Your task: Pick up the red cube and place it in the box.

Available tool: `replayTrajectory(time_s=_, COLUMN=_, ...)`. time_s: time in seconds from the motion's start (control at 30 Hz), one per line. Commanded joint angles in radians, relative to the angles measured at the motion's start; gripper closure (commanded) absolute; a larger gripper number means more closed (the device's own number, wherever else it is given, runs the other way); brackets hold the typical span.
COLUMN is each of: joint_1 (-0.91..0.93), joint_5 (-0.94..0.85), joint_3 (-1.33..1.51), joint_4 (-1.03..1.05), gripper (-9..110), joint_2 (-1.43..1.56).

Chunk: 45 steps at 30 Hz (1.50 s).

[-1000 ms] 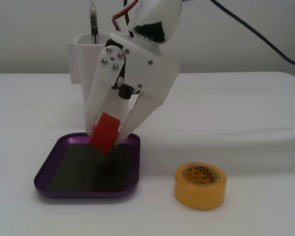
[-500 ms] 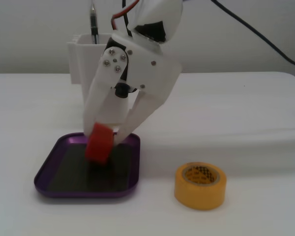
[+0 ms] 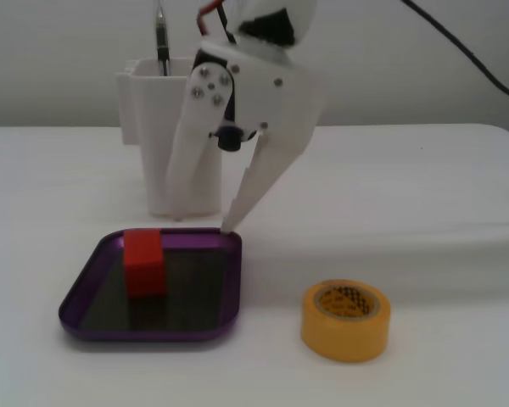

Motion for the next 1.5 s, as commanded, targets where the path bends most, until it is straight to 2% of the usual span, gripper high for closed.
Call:
replayTrajectory(time_s=0.0, joint_1=0.0, joint_5=-0.015, joint_3=-0.071, joint_4=0.092, gripper=91, joint_2=0.172)
replayTrajectory(time_s=0.13, joint_1=0.0, joint_5=-0.083, joint_3=-0.061, joint_4=0.204, gripper=91, joint_2=0.337)
replayTrajectory(time_s=0.3, joint_1=0.002, joint_5=-0.083, joint_3=0.008, joint_4=0.351, gripper=91, joint_2=0.568)
replayTrajectory(time_s=0.47, joint_1=0.002, joint_5=-0.086, joint_3=0.236, joint_4=0.356, gripper=91, joint_2=0.819)
replayTrajectory(time_s=1.0, joint_1=0.0, joint_5=-0.089, joint_3=1.312, joint_4=-0.115, gripper=91, joint_2=1.606)
replayTrajectory(time_s=1.27, joint_1=0.002, joint_5=-0.074, joint_3=1.526, joint_4=-0.118, gripper=91, joint_2=1.876)
replayTrajectory(time_s=1.47, joint_1=0.002, joint_5=-0.075, joint_3=1.614, joint_4=-0.104, gripper=91, joint_2=1.959)
